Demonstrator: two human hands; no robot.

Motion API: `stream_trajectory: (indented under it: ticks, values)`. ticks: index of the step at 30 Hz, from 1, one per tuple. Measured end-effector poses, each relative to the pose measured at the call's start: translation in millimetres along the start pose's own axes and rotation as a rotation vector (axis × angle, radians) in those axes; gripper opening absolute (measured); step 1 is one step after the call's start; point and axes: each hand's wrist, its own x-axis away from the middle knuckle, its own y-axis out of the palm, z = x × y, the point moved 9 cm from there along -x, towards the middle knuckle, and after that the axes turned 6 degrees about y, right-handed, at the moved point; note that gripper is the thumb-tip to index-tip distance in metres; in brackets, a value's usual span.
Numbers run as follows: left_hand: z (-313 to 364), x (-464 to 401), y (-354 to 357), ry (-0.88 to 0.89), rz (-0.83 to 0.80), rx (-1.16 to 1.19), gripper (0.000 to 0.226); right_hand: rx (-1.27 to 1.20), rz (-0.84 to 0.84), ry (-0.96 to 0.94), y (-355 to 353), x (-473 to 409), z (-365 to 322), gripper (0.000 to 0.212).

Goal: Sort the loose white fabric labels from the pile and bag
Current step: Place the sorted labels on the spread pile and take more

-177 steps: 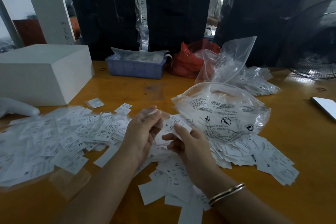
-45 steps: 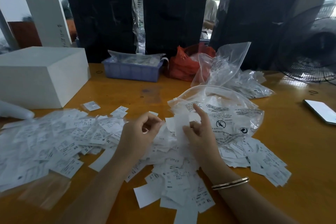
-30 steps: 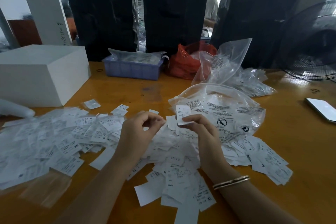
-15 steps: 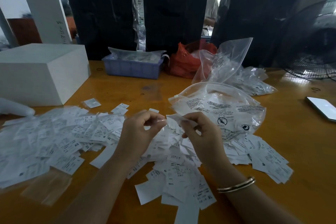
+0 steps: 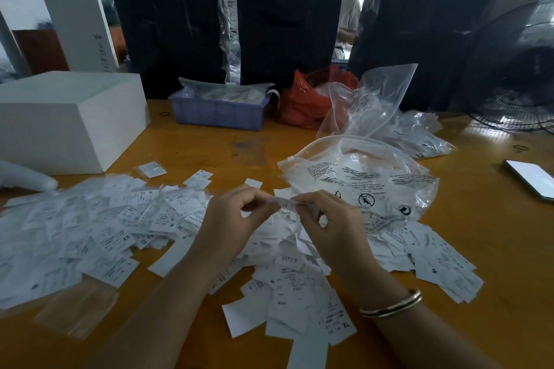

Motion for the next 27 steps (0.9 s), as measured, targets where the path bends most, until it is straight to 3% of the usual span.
stream_trajectory:
  ticks: [8,12,15,18,21,27]
  values:
    - [-7,3,17,-0.077,-0.189,-0.004,0.025,0.261,-0.307,-0.017,21,-1,7,0.022]
    - [-9,8,29,-0.124,-0.258,0.004,0.036,0.046,-0.307,0.087,22,1,9,0.028]
    - [-11,6,25,-0.189,-0.195,0.082,0.035,-0.26,-0.166,0.307,14,0,25,0.034]
    - [-18,5,20,-0.261,-0.126,0.13,0.023,-0.443,-0.11,0.465,16,4,34,0.024]
    - [-18,4,16,-0.287,-0.07,0.157,0.016,-0.5,-0.143,0.491,27,8,29,0.022]
    - [-30,10,5,-0.399,0.094,0.237,0.029,-0.495,-0.354,0.508,49,19,22,0.026]
